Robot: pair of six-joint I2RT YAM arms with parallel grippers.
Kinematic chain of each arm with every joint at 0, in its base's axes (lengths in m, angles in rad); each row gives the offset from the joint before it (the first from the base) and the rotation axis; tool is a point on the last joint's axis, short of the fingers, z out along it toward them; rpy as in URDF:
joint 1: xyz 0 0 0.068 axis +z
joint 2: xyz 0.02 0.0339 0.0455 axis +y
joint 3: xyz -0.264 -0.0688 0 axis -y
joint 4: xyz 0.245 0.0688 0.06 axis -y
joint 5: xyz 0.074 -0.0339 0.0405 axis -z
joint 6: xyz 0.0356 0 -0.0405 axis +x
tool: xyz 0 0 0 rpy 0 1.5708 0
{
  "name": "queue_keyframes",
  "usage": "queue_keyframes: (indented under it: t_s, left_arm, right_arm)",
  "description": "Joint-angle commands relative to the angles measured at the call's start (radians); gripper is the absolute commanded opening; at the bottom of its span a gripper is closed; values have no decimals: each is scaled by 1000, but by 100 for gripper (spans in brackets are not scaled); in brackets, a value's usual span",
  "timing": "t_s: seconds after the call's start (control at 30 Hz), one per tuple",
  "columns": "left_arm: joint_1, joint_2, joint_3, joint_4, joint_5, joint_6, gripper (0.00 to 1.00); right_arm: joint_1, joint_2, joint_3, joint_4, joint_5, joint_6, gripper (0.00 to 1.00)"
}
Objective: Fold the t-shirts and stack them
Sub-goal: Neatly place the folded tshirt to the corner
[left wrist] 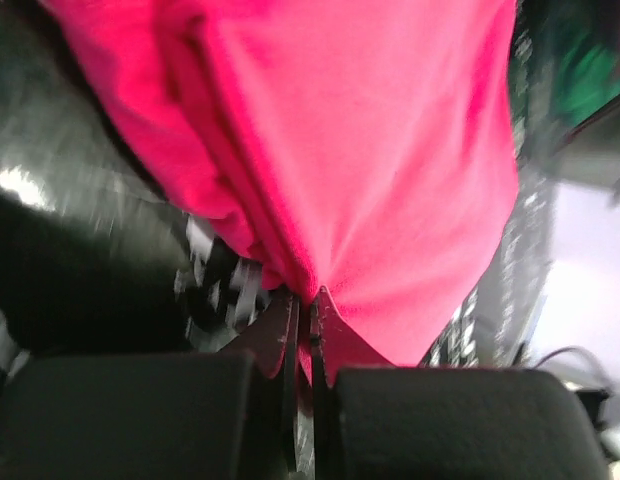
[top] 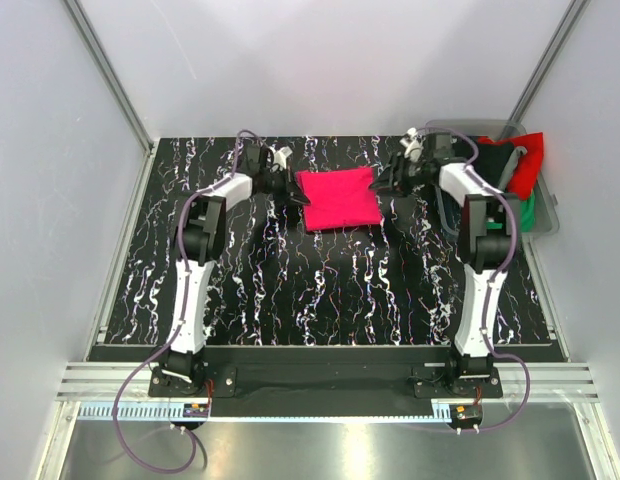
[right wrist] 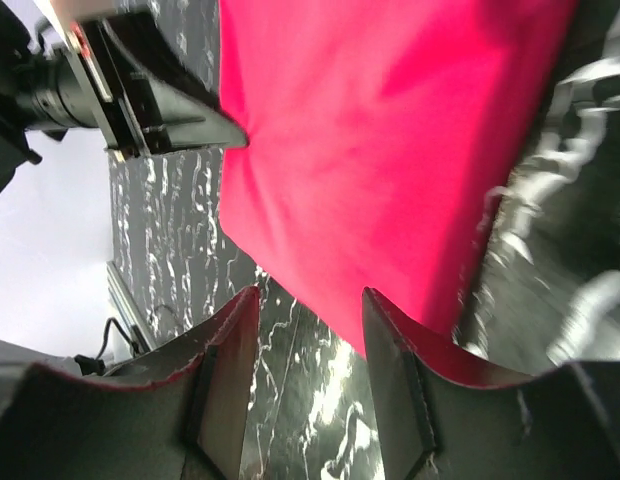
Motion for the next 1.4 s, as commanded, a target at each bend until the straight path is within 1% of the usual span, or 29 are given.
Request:
queue_keyframes:
  t_s: [0.0,0.03,0.1,0.17,0.23,0.3,0.4,0.43,0.47,0.5,0.67,0.73,0.9,1.03,1.37]
  left_arm:
    - [70,-157,5,-207,-68,256,0]
    - [87,-171,-4,-259,-93,313,0]
    - [137,-204,0,-308,-131,365,0]
    - [171,-232,8,-368,-176,448,0]
    - [212,-229,64,-442,-226,536,0]
    - [234,-212,118,-474,-266,577,0]
    - [281,-182,176,-480,-357,642,0]
    - [286,-159,196,-480,-419,678,0]
    - [291,-146,216,-479,-449,695,0]
    - [301,-134,253,-477,-473,708,0]
    - [329,-53,336,-428,-608,749,0]
    - [340,-16,397,-421,-656,722,0]
    - [337,-5,430,-394,-694,735,0]
    - [343,-2,439,-384,-783,786,0]
    - [413,44,502,-342,-889,837,0]
  right_arm:
    - [-96,-143,-6,-39,-19,-60,52]
    - [-107,-149,-17,-41,-18,-66,52]
    - [-135,-166,-26,-41,-13,-74,52]
    - [-146,-184,-40,-41,-9,-91,52]
    - [-158,-192,-47,-45,-13,-103,52]
    - [-164,-198,-49,-47,-18,-105,52]
    - [-170,-204,-54,-53,-19,-109,52]
    - [-170,-207,-60,-55,-19,-112,52]
    - [-172,-213,-64,-55,-18,-112,52]
    - [-172,-220,-69,-56,-18,-112,52]
    - [-175,-249,-106,-78,-19,-123,52]
    - [-176,-258,-121,-82,-18,-129,52]
    - [-176,-278,-133,-88,-5,-128,52]
    - [-176,-278,-111,-87,7,-108,53]
    - [-175,-273,-84,-95,24,-88,53]
